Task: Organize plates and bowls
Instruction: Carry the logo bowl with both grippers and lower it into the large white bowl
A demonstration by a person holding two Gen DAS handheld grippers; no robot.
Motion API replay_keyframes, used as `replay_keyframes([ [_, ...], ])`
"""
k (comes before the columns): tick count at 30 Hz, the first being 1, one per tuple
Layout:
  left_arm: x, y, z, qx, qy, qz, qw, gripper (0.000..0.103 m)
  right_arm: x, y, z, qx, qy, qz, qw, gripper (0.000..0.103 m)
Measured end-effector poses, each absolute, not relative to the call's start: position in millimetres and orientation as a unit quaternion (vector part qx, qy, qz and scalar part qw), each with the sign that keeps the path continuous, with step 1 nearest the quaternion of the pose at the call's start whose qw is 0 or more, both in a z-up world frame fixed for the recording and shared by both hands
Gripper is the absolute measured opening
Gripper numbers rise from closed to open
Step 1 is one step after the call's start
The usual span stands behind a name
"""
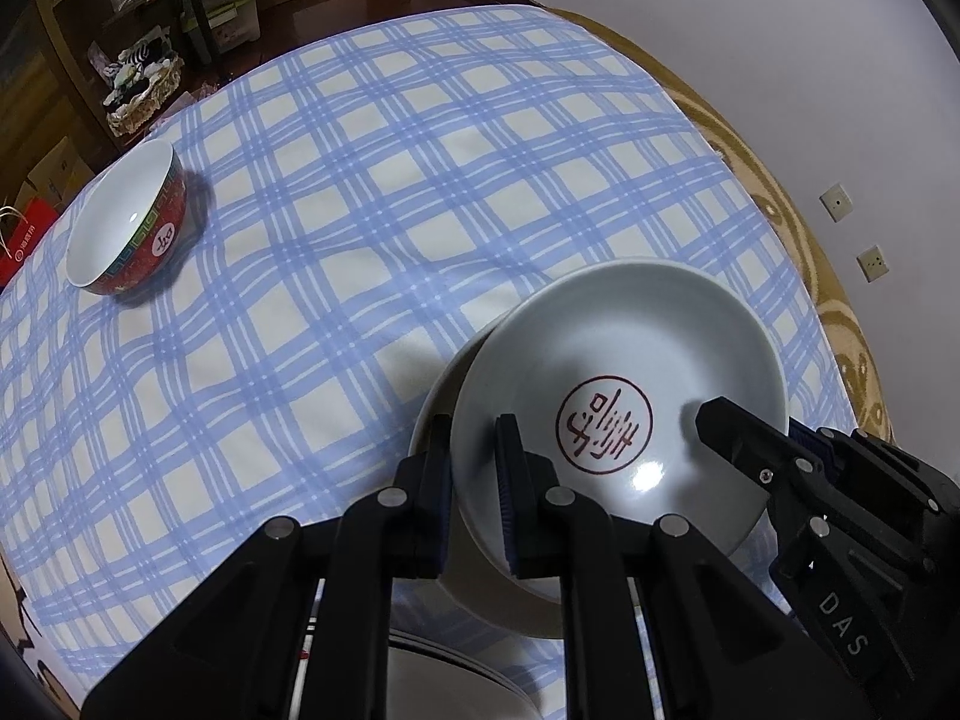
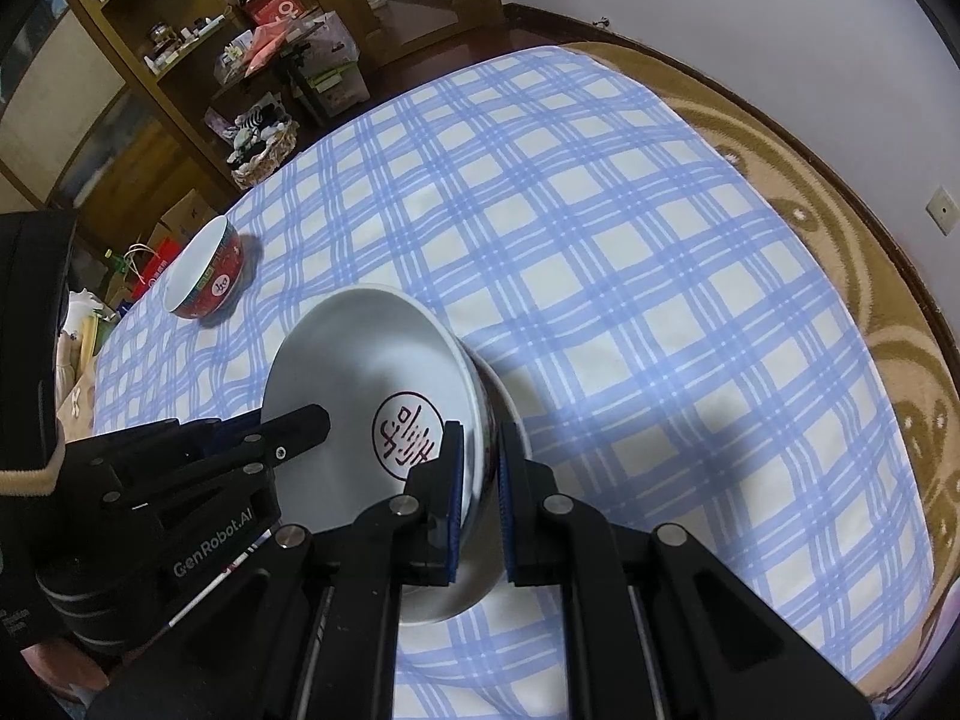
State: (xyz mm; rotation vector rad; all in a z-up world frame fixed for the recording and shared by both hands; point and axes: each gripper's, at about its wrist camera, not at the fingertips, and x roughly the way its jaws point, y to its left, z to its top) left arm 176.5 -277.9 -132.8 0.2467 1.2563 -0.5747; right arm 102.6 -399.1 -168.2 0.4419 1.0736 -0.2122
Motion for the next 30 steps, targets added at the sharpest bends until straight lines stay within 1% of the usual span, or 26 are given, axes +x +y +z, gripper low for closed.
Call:
replay_keyframes([
  [30, 165, -275, -134, 0.142, 0.577, -0.256, 0.762, 0.013, 94, -395, -178, 0.213, 0.521, -0.096, 0.821, 0.011],
])
